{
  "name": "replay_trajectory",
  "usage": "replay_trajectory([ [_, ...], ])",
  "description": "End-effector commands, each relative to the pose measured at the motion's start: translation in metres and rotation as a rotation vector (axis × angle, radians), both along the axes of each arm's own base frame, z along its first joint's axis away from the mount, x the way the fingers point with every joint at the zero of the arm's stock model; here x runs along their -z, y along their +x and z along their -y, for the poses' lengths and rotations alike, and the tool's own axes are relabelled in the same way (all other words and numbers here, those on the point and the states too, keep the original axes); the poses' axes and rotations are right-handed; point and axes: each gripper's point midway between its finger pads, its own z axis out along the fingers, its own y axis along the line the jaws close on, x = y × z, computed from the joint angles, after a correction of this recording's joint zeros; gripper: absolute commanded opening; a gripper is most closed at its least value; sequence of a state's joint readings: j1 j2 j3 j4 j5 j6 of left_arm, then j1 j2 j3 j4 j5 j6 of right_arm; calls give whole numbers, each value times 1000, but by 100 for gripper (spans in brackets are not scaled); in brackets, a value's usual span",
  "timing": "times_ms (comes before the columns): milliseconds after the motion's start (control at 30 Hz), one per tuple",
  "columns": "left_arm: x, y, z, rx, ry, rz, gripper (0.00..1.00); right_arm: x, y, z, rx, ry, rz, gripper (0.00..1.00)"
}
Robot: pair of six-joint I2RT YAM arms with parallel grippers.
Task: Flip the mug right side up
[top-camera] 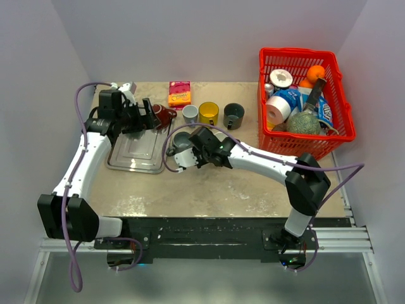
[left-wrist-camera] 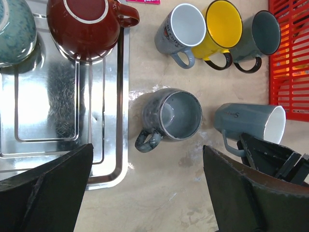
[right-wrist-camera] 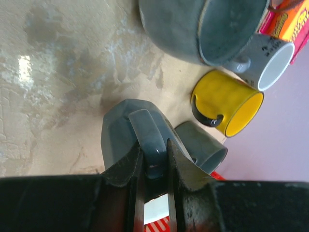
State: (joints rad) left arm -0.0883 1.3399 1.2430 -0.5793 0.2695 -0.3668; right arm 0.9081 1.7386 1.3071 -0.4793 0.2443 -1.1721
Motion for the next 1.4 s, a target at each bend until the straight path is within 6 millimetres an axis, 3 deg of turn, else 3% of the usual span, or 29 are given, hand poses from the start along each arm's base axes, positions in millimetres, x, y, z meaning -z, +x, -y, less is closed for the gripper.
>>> replay_trajectory([
  [0,-7,10,1,10,-37,49,99,-35,19,-23,-28,47,122,0],
  [400,2,7,-7,23,-53,43,99,-21,28,-44,-43,20,93,0],
  [500,3,5,-12,23,-56,42,99,-17,29,-48,-47,13,91,5],
  [567,3,4,-13,28,-60,39,99,-14,29,-48,-48,2,83,16],
  [700,4,4,-23,10,-70,37,99,-12,27,-50,-45,5,63,25],
  [967,3,2,-20,30,-100,40,99,-11,18,-56,-22,35,-34,41],
  [1033,3,2,-21,29,-101,43,99,-11,14,-54,-16,32,-55,55],
  [1100,3,2,-22,25,-102,43,99,-11,8,-52,-18,40,-78,61],
  [1133,3,1,-22,24,-103,39,99,-12,7,-52,-18,43,-81,70],
  [1200,4,1,-22,19,-107,36,99,-13,0,-48,-19,50,-101,75],
  [1233,5,1,-22,18,-109,33,99,-14,-1,-46,-13,55,-104,99],
  [1367,6,0,-26,1,-98,24,99,-19,-15,-40,-7,92,-142,99],
])
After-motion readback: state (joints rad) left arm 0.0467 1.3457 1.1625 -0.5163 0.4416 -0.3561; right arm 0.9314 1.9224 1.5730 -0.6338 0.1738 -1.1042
